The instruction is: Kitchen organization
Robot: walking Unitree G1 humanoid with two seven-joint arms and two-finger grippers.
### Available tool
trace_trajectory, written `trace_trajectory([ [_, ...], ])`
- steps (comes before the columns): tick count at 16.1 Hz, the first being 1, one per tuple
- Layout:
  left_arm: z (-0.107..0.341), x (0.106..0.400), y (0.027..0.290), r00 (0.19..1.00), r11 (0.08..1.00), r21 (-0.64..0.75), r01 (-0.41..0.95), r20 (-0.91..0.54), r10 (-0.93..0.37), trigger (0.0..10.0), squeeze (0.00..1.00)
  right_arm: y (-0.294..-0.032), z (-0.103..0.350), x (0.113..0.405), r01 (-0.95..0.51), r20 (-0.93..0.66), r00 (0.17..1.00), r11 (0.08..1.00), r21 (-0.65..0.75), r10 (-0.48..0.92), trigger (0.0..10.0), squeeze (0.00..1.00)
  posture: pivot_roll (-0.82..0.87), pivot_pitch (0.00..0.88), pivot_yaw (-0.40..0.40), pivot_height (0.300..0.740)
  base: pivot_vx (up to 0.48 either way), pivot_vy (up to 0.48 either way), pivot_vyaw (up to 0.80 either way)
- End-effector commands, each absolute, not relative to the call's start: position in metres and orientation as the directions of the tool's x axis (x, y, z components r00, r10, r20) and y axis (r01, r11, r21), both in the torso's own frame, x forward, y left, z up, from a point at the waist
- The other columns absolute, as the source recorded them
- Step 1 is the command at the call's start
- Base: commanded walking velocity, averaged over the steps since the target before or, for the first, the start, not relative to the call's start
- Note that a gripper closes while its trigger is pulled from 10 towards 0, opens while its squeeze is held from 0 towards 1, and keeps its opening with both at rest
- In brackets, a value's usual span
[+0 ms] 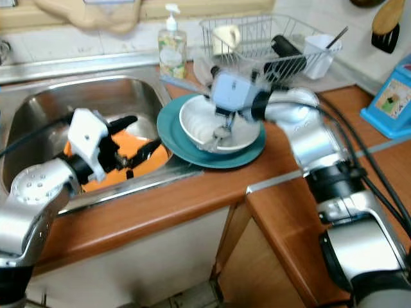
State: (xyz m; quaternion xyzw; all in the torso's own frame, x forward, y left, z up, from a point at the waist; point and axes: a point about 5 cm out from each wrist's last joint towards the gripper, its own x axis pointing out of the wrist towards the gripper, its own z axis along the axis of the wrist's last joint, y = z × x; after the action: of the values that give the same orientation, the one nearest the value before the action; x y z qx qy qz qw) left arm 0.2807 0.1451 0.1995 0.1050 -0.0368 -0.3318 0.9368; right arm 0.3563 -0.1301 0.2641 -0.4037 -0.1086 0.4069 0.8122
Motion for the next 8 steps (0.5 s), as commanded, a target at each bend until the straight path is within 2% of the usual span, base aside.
trace_trajectory([
  [1, 0.207, 0.281, 0.143, 0.762, 0.758, 0.164, 0.632, 0.051, -0.646, 10.0, 0.00, -0.129, 0.270, 0.348, -0.605, -0.108, 0.621, 0.387, -0.696, 0.777, 0.0, 0.00, -0.10, 0.000, 0.000, 0.740, 0.000, 0.000, 0.00],
  [2, 0.213, 0.281, 0.141, 0.744, 0.751, 0.113, 0.651, 0.105, -0.660, 10.0, 1.00, -0.126, 0.274, 0.340, -0.614, -0.067, 0.610, 0.419, -0.669, 0.789, 0.0, 0.00, -0.11, 0.000, 0.004, 0.740, 0.000, 0.000, 0.00],
  [5, 0.230, 0.282, 0.134, 0.710, 0.733, 0.025, 0.680, 0.228, -0.667, 10.0, 0.98, -0.118, 0.280, 0.312, -0.663, 0.002, 0.570, 0.462, -0.589, 0.821, 0.0, 0.00, -0.11, 0.000, 0.014, 0.740, 0.000, 0.000, 0.00],
  [6, 0.233, 0.279, 0.132, 0.671, 0.692, -0.015, 0.722, 0.257, -0.695, 10.0, 0.06, -0.117, 0.280, 0.302, -0.687, 0.003, 0.558, 0.464, -0.559, 0.830, 0.0, 0.00, -0.12, 0.000, 0.017, 0.740, 0.000, 0.000, 0.00],
  [7, 0.233, 0.274, 0.129, 0.626, 0.639, -0.047, 0.768, 0.272, -0.731, 10.0, 0.00, -0.117, 0.279, 0.293, -0.708, 0.003, 0.547, 0.464, -0.532, 0.837, 0.0, 0.00, -0.12, 0.000, 0.018, 0.740, 0.000, 0.000, 0.00],
  [8, 0.232, 0.272, 0.129, 0.608, 0.618, -0.060, 0.784, 0.277, -0.744, 10.0, 0.00, -0.116, 0.278, 0.289, -0.715, 0.002, 0.545, 0.466, -0.521, 0.838, 0.0, 0.00, -0.12, 0.000, 0.018, 0.740, 0.000, 0.000, 0.00],
])
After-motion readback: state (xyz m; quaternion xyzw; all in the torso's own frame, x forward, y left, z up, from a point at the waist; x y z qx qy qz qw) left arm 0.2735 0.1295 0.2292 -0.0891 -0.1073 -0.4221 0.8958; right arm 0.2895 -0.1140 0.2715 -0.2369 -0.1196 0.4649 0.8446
